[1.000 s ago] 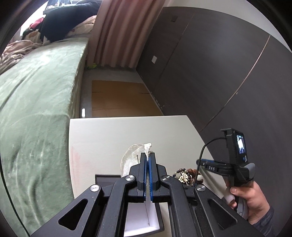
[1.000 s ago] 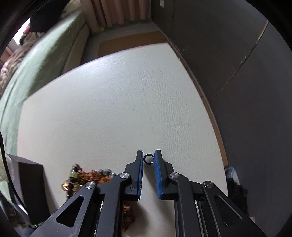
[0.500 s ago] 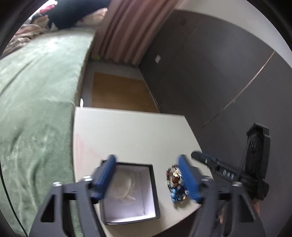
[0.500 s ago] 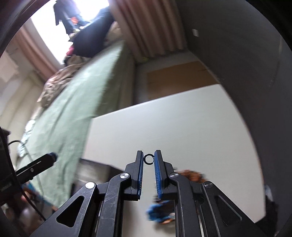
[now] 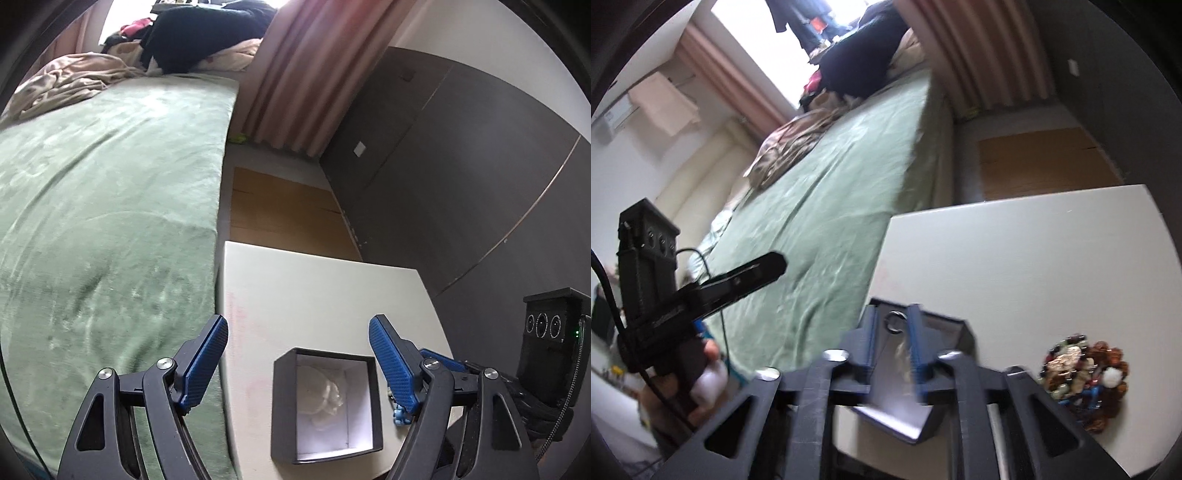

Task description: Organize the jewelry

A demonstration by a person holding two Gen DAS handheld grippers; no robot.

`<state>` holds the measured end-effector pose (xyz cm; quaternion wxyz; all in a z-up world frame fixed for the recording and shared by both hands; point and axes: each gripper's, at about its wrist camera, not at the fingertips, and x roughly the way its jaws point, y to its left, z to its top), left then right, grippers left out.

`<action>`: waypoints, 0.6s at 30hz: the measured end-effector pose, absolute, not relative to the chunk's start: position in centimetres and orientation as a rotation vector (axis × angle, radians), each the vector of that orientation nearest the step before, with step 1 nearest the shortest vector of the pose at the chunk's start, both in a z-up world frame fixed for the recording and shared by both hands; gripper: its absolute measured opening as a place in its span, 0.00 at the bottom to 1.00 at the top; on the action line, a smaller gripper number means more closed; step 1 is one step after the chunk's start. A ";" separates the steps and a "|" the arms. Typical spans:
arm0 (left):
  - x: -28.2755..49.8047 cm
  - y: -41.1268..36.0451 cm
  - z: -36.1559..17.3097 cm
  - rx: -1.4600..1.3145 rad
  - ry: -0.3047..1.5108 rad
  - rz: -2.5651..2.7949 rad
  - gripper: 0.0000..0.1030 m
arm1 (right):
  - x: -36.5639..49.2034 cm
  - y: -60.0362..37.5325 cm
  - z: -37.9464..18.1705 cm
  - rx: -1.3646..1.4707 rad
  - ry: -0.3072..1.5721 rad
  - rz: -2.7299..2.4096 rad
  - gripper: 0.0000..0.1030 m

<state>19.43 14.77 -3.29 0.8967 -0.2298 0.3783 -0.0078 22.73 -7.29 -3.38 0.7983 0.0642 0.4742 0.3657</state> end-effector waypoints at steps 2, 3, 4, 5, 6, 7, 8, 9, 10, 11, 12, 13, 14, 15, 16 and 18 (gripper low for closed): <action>19.6 14.6 -3.6 -0.477 0.792 -0.016 0.77 | 22.5 -7.6 -3.2 0.142 1.003 0.768 0.71; 19.8 14.4 -3.6 -0.476 0.798 -0.020 0.77 | 22.4 -8.0 -3.1 0.147 0.987 0.755 0.73; 19.9 14.2 -3.7 -0.473 0.801 -0.023 0.77 | 22.6 -8.2 -2.9 0.148 0.989 0.747 0.73; 19.9 13.9 -3.6 -0.468 0.803 -0.028 0.77 | 22.8 -8.6 -2.8 0.156 0.994 0.738 0.73; 20.1 13.5 -3.5 -0.461 0.802 -0.036 0.77 | 22.9 -9.3 -2.6 0.167 0.995 0.728 0.73; 20.1 13.2 -3.5 -0.453 0.801 -0.044 0.77 | 23.0 -9.9 -2.5 0.176 0.993 0.712 0.73; 20.2 12.8 -3.4 -0.444 0.801 -0.051 0.77 | 23.1 -10.6 -2.3 0.179 0.992 0.693 0.73; 20.2 12.2 -3.3 -0.430 0.802 -0.061 0.77 | 23.1 -11.3 -2.2 0.179 0.992 0.670 0.73; 20.3 11.8 -3.3 -0.419 0.802 -0.067 0.77 | 23.0 -12.0 -2.0 0.180 0.993 0.655 0.73; 20.5 11.3 -3.3 -0.409 0.804 -0.073 0.77 | 23.0 -12.6 -1.9 0.182 0.993 0.640 0.73; 20.6 10.7 -3.3 -0.396 0.809 -0.078 0.77 | 23.1 -13.3 -1.9 0.186 0.994 0.630 0.73; 20.8 10.3 -3.3 -0.389 0.812 -0.082 0.77 | 23.1 -14.1 -1.8 0.194 0.996 0.616 0.73; 20.9 9.9 -3.3 -0.382 0.815 -0.088 0.77 | 23.2 -14.8 -1.8 0.200 0.997 0.607 0.73; 21.1 9.3 -3.4 -0.375 0.817 -0.096 0.77 | 23.2 -15.3 -1.9 0.204 0.998 0.596 0.73; 21.3 8.9 -3.4 -0.370 0.819 -0.101 0.77 | 23.3 -15.9 -1.9 0.206 1.000 0.586 0.73; 21.6 7.9 -3.5 -0.354 0.823 -0.119 0.77 | 23.3 -16.8 -2.0 0.207 1.007 0.565 0.73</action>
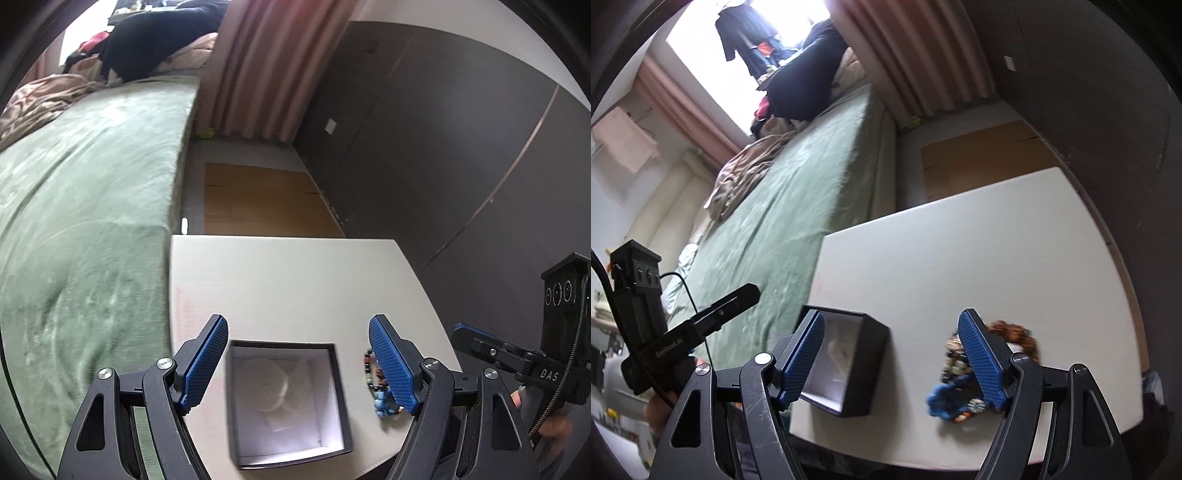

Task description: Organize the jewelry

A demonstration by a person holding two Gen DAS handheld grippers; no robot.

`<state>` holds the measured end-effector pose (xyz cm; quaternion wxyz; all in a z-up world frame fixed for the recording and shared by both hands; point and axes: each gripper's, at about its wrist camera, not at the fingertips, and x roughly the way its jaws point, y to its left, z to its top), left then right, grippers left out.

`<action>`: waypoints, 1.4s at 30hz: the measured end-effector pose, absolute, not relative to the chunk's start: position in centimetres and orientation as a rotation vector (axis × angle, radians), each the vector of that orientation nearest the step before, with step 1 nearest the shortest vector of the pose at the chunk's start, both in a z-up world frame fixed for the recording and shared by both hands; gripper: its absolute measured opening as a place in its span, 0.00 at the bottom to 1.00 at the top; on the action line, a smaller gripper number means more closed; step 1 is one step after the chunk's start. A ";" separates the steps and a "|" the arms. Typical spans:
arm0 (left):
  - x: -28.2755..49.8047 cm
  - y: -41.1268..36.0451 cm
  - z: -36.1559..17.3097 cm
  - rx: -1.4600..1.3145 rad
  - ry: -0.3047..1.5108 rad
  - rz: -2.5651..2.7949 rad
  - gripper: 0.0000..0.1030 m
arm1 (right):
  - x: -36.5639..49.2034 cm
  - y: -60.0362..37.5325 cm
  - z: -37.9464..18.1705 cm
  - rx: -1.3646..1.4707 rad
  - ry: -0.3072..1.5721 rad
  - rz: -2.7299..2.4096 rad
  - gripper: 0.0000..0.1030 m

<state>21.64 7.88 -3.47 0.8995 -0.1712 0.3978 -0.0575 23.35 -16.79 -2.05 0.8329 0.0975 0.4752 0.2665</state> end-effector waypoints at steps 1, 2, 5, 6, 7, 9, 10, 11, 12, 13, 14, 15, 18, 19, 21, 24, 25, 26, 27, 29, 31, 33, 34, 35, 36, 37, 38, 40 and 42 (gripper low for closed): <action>21.8 7.4 -3.5 -0.347 0.825 -0.127 0.77 | 23.5 -17.2 -2.0 0.208 1.011 0.558 0.73; 21.9 7.0 -3.5 -0.339 0.826 -0.135 0.77 | 23.5 -17.5 -2.1 0.210 1.014 0.553 0.73; 22.3 5.4 -3.6 -0.308 0.838 -0.154 0.77 | 23.8 -18.6 -2.4 0.213 1.024 0.530 0.73; 22.4 4.9 -3.7 -0.299 0.845 -0.163 0.77 | 23.9 -18.9 -2.5 0.215 1.029 0.522 0.73; 22.5 4.3 -3.9 -0.289 0.850 -0.171 0.77 | 23.9 -19.3 -2.5 0.218 1.033 0.516 0.73; 22.7 3.2 -4.1 -0.268 0.856 -0.183 0.77 | 24.1 -20.1 -2.8 0.225 1.042 0.499 0.73; 22.9 2.5 -4.2 -0.254 0.860 -0.191 0.76 | 24.2 -20.6 -2.9 0.230 1.049 0.486 0.73; 23.0 1.9 -4.3 -0.240 0.864 -0.201 0.73 | 24.3 -21.2 -3.1 0.238 1.056 0.474 0.73; 23.1 1.3 -4.5 -0.229 0.871 -0.210 0.72 | 24.4 -21.8 -3.3 0.246 1.065 0.462 0.73; 23.3 0.8 -4.6 -0.220 0.879 -0.216 0.68 | 24.5 -22.3 -3.5 0.253 1.073 0.451 0.73; 23.5 0.2 -4.8 -0.213 0.893 -0.225 0.64 | 24.6 -22.8 -3.7 0.262 1.081 0.440 0.73; 23.8 -0.2 -5.1 -0.211 0.906 -0.236 0.61 | 24.7 -23.3 -3.9 0.274 1.086 0.432 0.73; 24.2 -2.0 -5.9 -0.200 0.946 -0.265 0.52 | 24.9 -24.8 -4.1 0.299 1.093 0.412 0.73; 24.3 -2.5 -6.1 -0.189 0.955 -0.270 0.50 | 25.0 -25.3 -4.2 0.308 1.095 0.408 0.73; 24.7 -3.9 -6.7 -0.164 0.976 -0.285 0.47 | 25.1 -26.0 -4.4 0.322 1.100 0.402 0.73; 25.2 -5.4 -7.6 -0.138 1.006 -0.301 0.43 | 25.2 -26.8 -4.6 0.327 1.106 0.390 0.73; 25.4 -5.8 -7.8 -0.130 1.013 -0.304 0.40 | 25.3 -27.0 -4.7 0.328 1.109 0.384 0.73; 25.5 -6.2 -8.1 -0.122 1.021 -0.307 0.38 | 25.3 -27.2 -4.8 0.329 1.114 0.381 0.73; 25.7 -6.6 -8.4 -0.114 1.028 -0.310 0.37 | 25.4 -27.5 -5.0 0.329 1.118 0.378 0.73; 26.0 -7.4 -8.9 -0.097 1.042 -0.314 0.36 | 25.4 -27.7 -5.1 0.328 1.124 0.375 0.73; 26.3 -7.9 -9.4 -0.077 1.055 -0.310 0.36 | 25.5 -28.1 -5.4 0.324 1.129 0.375 0.73; 26.6 -8.4 -10.0 -0.067 1.068 -0.312 0.32 | 25.5 -28.3 -5.4 0.319 1.130 0.378 0.73; 26.8 -8.6 -10.3 -0.065 1.074 -0.314 0.28 | 25.5 -28.4 -5.4 0.316 1.130 0.378 0.73; 26.9 -8.8 -10.6 -0.067 1.082 -0.316 0.26 | 25.5 -28.5 -5.4 0.314 1.130 0.376 0.73; 27.0 -8.9 -10.8 -0.068 1.087 -0.318 0.26 | 25.6 -28.6 -5.5 0.314 1.130 0.374 0.73; 27.2 -9.0 -11.1 -0.070 1.093 -0.316 0.24 | 25.6 -28.7 -5.5 0.315 1.130 0.373 0.73; 27.3 -9.0 -11.3 -0.070 1.098 -0.311 0.23 | 25.6 -28.7 -5.5 0.317 1.131 0.373 0.73; 27.6 -9.0 -11.8 -0.075 1.114 -0.306 0.19 | 25.6 -28.7 -5.6 0.322 1.134 0.376 0.73; 27.8 -8.9 -12.2 -0.091 1.132 -0.314 0.10 | 25.6 -28.5 -5.7 0.326 1.136 0.382 0.73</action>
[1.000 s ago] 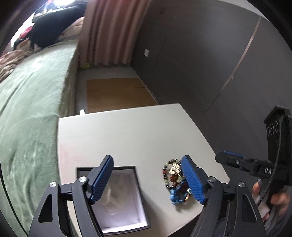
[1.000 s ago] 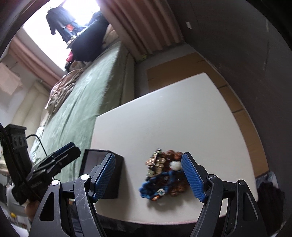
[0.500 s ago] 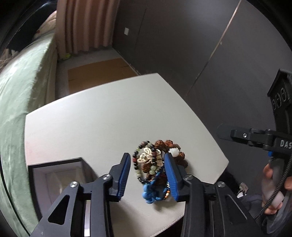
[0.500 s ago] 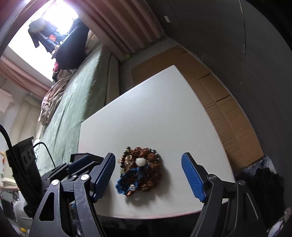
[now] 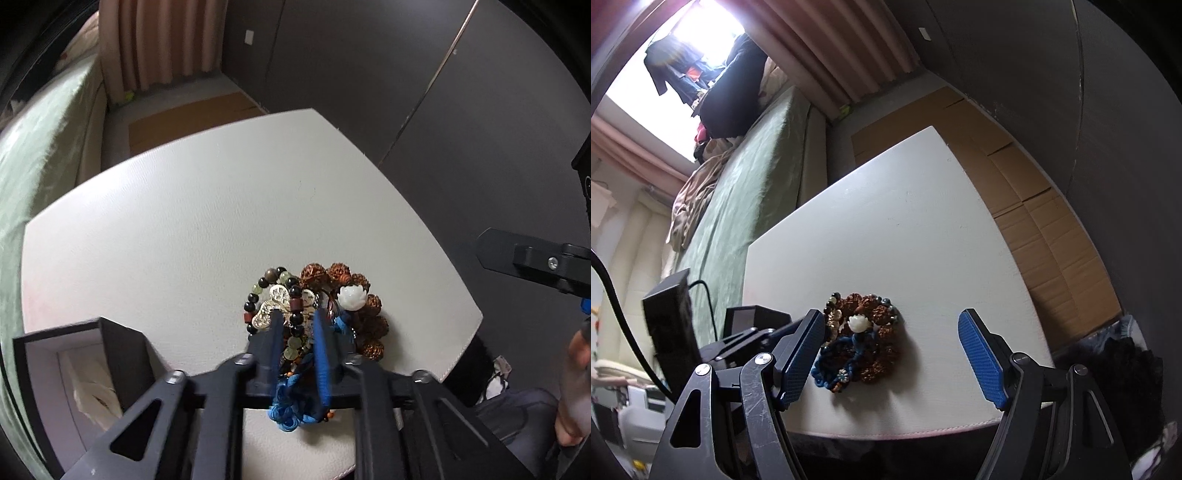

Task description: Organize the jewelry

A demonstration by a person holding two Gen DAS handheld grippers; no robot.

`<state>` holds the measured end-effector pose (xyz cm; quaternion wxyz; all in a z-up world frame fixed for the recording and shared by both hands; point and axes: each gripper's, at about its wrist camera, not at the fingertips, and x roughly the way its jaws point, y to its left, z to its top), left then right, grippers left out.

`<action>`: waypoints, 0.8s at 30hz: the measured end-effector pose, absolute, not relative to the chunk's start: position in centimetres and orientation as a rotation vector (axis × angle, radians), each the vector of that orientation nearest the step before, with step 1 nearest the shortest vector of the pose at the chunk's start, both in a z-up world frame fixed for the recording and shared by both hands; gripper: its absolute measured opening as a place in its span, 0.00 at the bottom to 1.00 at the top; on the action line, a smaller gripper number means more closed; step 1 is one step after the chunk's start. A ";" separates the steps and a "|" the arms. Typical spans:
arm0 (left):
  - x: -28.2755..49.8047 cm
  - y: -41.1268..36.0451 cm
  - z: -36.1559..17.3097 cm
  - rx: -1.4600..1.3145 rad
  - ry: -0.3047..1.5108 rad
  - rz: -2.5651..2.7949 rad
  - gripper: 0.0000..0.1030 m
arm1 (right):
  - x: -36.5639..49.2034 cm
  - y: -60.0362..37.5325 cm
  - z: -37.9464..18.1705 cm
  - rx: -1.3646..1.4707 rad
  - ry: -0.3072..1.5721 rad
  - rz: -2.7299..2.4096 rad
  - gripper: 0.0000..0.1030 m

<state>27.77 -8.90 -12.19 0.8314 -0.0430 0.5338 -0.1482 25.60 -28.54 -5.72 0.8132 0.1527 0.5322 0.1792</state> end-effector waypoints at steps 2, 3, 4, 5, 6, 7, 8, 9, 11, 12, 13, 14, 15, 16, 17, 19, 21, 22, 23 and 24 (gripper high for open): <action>27.8 -8.7 -12.3 -0.105 1.134 -0.320 0.08 | 25.6 -28.1 -5.9 0.333 1.144 0.398 0.73; 27.8 -8.4 -12.2 -0.113 1.127 -0.324 0.08 | 25.7 -28.0 -6.0 0.336 1.147 0.404 0.73; 27.7 -8.2 -12.1 -0.119 1.118 -0.324 0.08 | 25.7 -27.7 -6.1 0.338 1.152 0.411 0.73; 27.6 -7.9 -11.8 -0.126 1.106 -0.323 0.08 | 25.7 -27.4 -6.2 0.341 1.156 0.417 0.73; 27.5 -7.7 -11.6 -0.131 1.098 -0.322 0.08 | 25.8 -27.1 -6.3 0.345 1.161 0.426 0.73; 27.3 -7.4 -11.3 -0.136 1.089 -0.323 0.08 | 25.8 -26.8 -6.4 0.349 1.166 0.433 0.73; 27.2 -7.1 -11.0 -0.142 1.081 -0.324 0.08 | 25.7 -26.5 -6.5 0.355 1.171 0.442 0.73; 27.0 -6.6 -10.7 -0.150 1.071 -0.322 0.08 | 25.8 -26.1 -6.7 0.362 1.176 0.452 0.73; 26.8 -6.0 -10.3 -0.165 1.057 -0.316 0.08 | 25.8 -25.5 -6.9 0.372 1.184 0.464 0.73; 26.6 -5.5 -10.0 -0.176 1.048 -0.310 0.08 | 25.8 -25.1 -7.0 0.375 1.188 0.471 0.73; 26.5 -5.1 -9.8 -0.184 1.042 -0.306 0.08 | 25.8 -24.7 -7.2 0.378 1.192 0.479 0.73; 26.4 -4.7 -9.6 -0.191 1.035 -0.301 0.08 | 25.8 -24.2 -7.3 0.383 1.197 0.490 0.72; 26.3 -4.2 -9.4 -0.200 1.027 -0.296 0.08 | 25.8 -23.8 -7.4 0.388 1.202 0.500 0.70; 26.2 -3.8 -9.2 -0.206 1.022 -0.292 0.08 | 25.8 -23.4 -7.6 0.392 1.208 0.512 0.68; 26.0 -3.3 -9.0 -0.215 1.015 -0.287 0.08 | 25.9 -22.9 -7.7 0.393 1.213 0.525 0.62; 25.8 -2.6 -8.6 -0.226 1.003 -0.280 0.08 | 25.9 -21.8 -8.0 0.385 1.223 0.541 0.58; 25.6 -1.7 -8.2 -0.238 0.990 -0.270 0.08 | 26.0 -20.9 -8.4 0.378 1.230 0.546 0.52; 25.5 -1.4 -8.0 -0.243 0.985 -0.266 0.08 | 26.0 -20.6 -8.6 0.376 1.234 0.548 0.50; 25.4 -1.1 -7.9 -0.246 0.982 -0.267 0.08 | 26.2 -20.2 -8.8 0.373 1.241 0.545 0.48; 25.3 -0.8 -7.7 -0.250 0.978 -0.266 0.08 | 26.3 -20.0 -9.1 0.369 1.247 0.539 0.47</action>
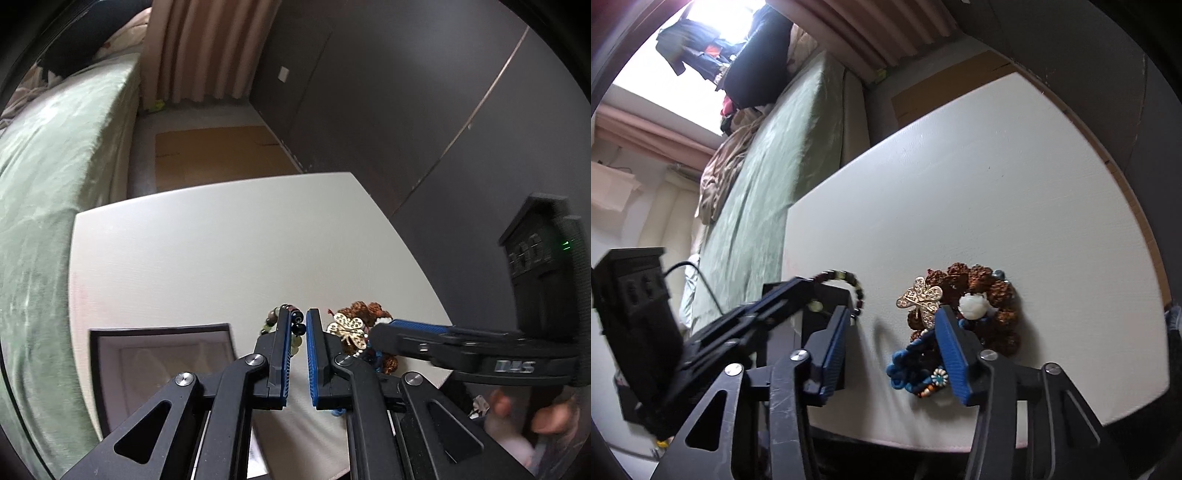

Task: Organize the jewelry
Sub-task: 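Grasp the gold butterfly pendant with the right tool while the left tool lifts the black bracelet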

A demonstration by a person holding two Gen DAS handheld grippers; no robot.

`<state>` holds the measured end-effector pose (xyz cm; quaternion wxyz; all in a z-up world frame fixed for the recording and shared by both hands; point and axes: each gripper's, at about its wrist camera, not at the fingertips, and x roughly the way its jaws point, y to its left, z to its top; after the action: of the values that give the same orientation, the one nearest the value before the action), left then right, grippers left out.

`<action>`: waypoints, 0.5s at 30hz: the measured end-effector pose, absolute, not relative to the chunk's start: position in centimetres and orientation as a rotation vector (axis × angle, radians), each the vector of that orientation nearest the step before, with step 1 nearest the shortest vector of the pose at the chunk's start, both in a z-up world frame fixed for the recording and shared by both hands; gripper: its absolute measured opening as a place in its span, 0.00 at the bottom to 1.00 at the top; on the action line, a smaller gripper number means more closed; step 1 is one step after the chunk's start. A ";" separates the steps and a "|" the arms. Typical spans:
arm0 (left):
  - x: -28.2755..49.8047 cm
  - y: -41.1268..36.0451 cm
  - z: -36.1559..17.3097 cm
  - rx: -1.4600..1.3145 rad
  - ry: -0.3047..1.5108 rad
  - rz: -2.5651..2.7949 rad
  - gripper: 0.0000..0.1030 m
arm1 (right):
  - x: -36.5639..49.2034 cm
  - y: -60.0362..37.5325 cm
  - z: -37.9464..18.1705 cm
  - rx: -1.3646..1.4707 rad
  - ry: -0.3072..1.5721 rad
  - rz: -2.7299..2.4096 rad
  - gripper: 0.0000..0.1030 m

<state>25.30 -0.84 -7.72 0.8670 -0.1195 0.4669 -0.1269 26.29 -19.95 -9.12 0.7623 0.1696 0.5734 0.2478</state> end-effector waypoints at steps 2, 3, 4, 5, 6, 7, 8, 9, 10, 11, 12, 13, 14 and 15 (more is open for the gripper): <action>25.2 -0.2 -7.4 -0.260 0.969 -0.263 0.08 | 26.7 -19.4 -9.8 0.357 1.263 0.517 0.47; 25.2 0.0 -7.4 -0.265 0.965 -0.260 0.08 | 26.8 -19.2 -10.2 0.347 1.273 0.499 0.47; 25.1 0.3 -7.3 -0.268 0.963 -0.258 0.08 | 27.0 -19.0 -10.4 0.340 1.279 0.486 0.47; 25.0 0.5 -7.1 -0.272 0.959 -0.256 0.08 | 27.1 -18.8 -10.6 0.330 1.284 0.471 0.47; 24.9 0.6 -7.1 -0.274 0.957 -0.256 0.08 | 27.1 -18.7 -10.8 0.320 1.288 0.458 0.47; 24.8 0.7 -7.0 -0.277 0.953 -0.255 0.08 | 27.2 -18.5 -11.1 0.316 1.292 0.450 0.46; 24.7 0.8 -6.9 -0.279 0.951 -0.256 0.08 | 27.3 -18.4 -11.2 0.317 1.295 0.447 0.46; 24.6 1.1 -6.7 -0.281 0.948 -0.257 0.08 | 27.4 -18.3 -11.3 0.315 1.298 0.442 0.45; 24.5 1.2 -6.7 -0.282 0.946 -0.257 0.08 | 27.4 -18.3 -11.4 0.314 1.301 0.438 0.44; 24.5 1.2 -6.6 -0.283 0.946 -0.260 0.08 | 27.5 -18.2 -11.5 0.312 1.305 0.434 0.41; 24.5 1.3 -6.5 -0.284 0.944 -0.260 0.08 | 27.7 -18.2 -11.7 0.313 1.310 0.430 0.38; 24.4 1.4 -6.4 -0.286 0.942 -0.260 0.08 | 27.8 -18.2 -11.9 0.313 1.319 0.423 0.36; 24.3 1.5 -6.3 -0.287 0.939 -0.260 0.08 | 27.7 -18.1 -12.1 0.314 1.328 0.413 0.31; 24.3 1.7 -6.2 -0.288 0.937 -0.260 0.08 | 27.8 -18.1 -12.4 0.313 1.336 0.401 0.23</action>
<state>24.25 1.67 -6.19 0.8741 -0.1380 0.4488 -0.1246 27.82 -18.06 -12.36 0.7553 0.1435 0.6125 0.1839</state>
